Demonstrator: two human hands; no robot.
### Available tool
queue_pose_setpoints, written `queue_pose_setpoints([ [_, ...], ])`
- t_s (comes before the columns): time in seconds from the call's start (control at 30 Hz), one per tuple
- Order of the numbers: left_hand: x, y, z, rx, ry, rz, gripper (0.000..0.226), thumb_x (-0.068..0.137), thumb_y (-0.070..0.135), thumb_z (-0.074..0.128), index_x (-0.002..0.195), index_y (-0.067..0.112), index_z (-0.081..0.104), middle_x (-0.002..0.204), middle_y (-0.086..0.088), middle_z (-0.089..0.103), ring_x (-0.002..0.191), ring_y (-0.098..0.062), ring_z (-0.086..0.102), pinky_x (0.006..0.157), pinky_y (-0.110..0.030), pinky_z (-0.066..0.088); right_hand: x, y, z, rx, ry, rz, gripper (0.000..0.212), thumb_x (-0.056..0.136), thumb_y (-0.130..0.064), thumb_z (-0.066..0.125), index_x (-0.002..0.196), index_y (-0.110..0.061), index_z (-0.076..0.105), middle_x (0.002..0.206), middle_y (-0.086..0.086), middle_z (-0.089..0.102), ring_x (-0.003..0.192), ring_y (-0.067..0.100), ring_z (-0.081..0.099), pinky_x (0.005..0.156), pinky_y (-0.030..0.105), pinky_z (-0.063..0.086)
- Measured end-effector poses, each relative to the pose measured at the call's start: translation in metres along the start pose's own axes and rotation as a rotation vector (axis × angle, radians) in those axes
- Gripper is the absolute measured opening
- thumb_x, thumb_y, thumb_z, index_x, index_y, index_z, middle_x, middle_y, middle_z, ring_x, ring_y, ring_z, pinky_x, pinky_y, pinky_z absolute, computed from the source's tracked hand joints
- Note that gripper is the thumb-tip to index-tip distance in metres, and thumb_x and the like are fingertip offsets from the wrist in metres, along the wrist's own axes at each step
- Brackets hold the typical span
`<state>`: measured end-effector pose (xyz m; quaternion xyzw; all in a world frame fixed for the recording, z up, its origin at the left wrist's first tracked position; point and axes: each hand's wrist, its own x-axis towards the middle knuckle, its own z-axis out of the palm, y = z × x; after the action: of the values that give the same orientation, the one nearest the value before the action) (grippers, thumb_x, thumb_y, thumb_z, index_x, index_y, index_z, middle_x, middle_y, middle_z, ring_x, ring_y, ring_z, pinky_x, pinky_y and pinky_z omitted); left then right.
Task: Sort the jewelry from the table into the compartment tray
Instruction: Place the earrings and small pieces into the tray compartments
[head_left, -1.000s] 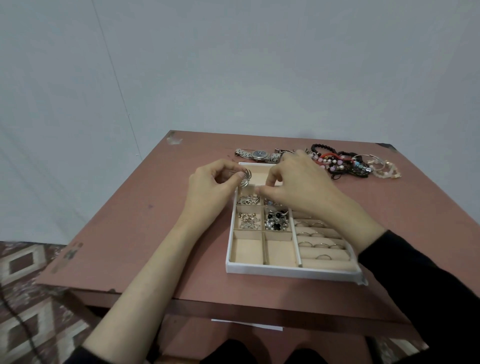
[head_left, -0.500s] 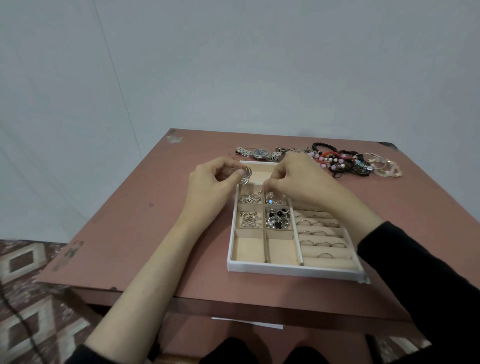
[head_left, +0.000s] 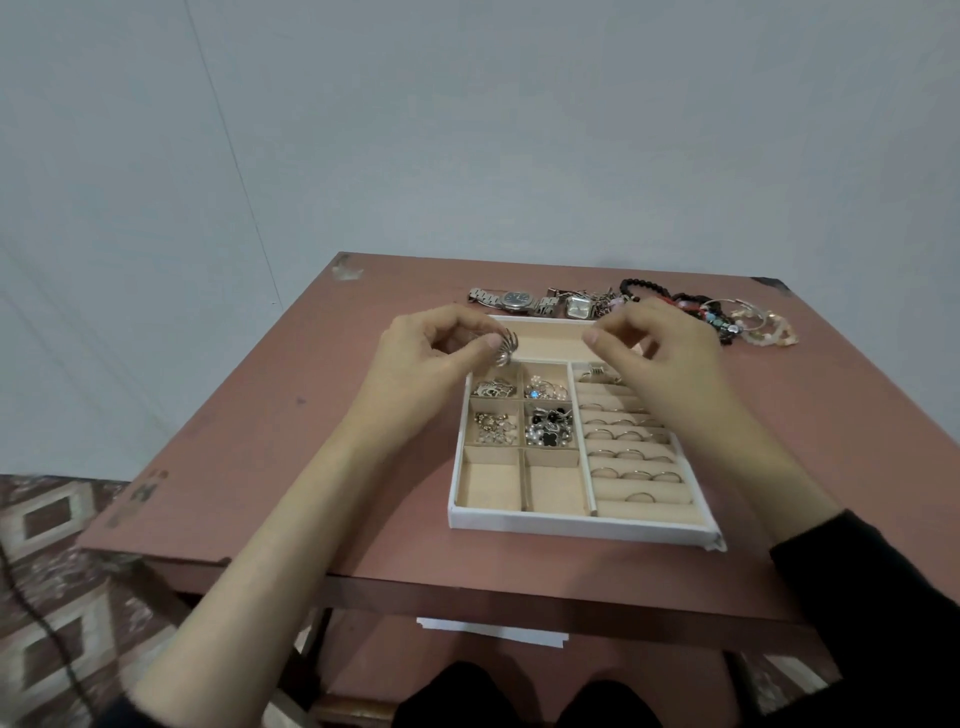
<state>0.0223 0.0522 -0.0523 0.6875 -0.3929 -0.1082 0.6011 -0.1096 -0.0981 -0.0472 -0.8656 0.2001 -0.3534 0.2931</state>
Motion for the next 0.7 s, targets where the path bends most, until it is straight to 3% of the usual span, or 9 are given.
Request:
queue_pose_setpoints([
  [0.13, -0.011, 0.031, -0.018, 0.316, -0.432, 0.005, 0.007, 0.082, 0.014, 0.069, 0.086, 0.017, 0.074, 0.062, 0.012, 0.065, 0.058, 0.003, 0.051, 0.055, -0.004, 0.035, -0.013, 0.011, 0.001, 0.078, 0.126, 0.036, 0.01, 0.087, -0.024, 0.063, 0.079, -0.018, 0.066, 0.077, -0.012, 0.059, 0.071, 0.005, 0.049, 0.071, 0.026, 0.04],
  [0.23, -0.011, 0.042, -0.023, 0.551, -0.613, -0.021, 0.01, 0.076, 0.015, 0.075, 0.082, 0.023, 0.073, 0.069, 0.011, 0.069, 0.058, 0.009, 0.055, 0.055, -0.002, 0.036, -0.016, 0.009, 0.003, 0.053, 0.182, 0.003, 0.009, 0.087, -0.024, 0.063, 0.078, -0.022, 0.065, 0.076, -0.018, 0.057, 0.078, 0.011, 0.051, 0.071, 0.024, 0.041],
  [0.47, -0.009, 0.049, -0.013, 0.81, -0.743, -0.043, 0.011, 0.074, 0.016, 0.076, 0.08, 0.026, 0.075, 0.063, 0.019, 0.065, 0.058, 0.013, 0.057, 0.054, -0.001, 0.038, -0.018, 0.012, 0.0, 0.019, 0.177, -0.029, 0.011, 0.088, -0.025, 0.062, 0.077, -0.023, 0.063, 0.075, -0.021, 0.055, 0.081, 0.012, 0.05, 0.071, 0.019, 0.039],
  [0.6, -0.009, 0.056, -0.009, 0.832, -0.779, -0.01, 0.012, 0.074, 0.014, 0.076, 0.082, 0.023, 0.076, 0.047, 0.02, 0.057, 0.044, 0.013, 0.049, 0.044, -0.001, 0.031, -0.018, 0.013, 0.002, 0.017, 0.169, -0.031, 0.011, 0.087, -0.024, 0.063, 0.076, -0.023, 0.063, 0.075, -0.021, 0.054, 0.078, 0.007, 0.049, 0.072, 0.014, 0.037],
  [0.7, -0.008, 0.056, -0.008, 0.876, -0.79, 0.017, 0.014, 0.073, 0.016, 0.076, 0.082, 0.026, 0.073, 0.062, 0.013, 0.063, 0.046, 0.01, 0.05, 0.045, -0.004, 0.033, -0.018, 0.015, 0.003, -0.007, 0.155, -0.018, 0.011, 0.088, -0.025, 0.062, 0.077, -0.021, 0.064, 0.076, -0.021, 0.054, 0.08, 0.009, 0.049, 0.072, 0.013, 0.036],
])
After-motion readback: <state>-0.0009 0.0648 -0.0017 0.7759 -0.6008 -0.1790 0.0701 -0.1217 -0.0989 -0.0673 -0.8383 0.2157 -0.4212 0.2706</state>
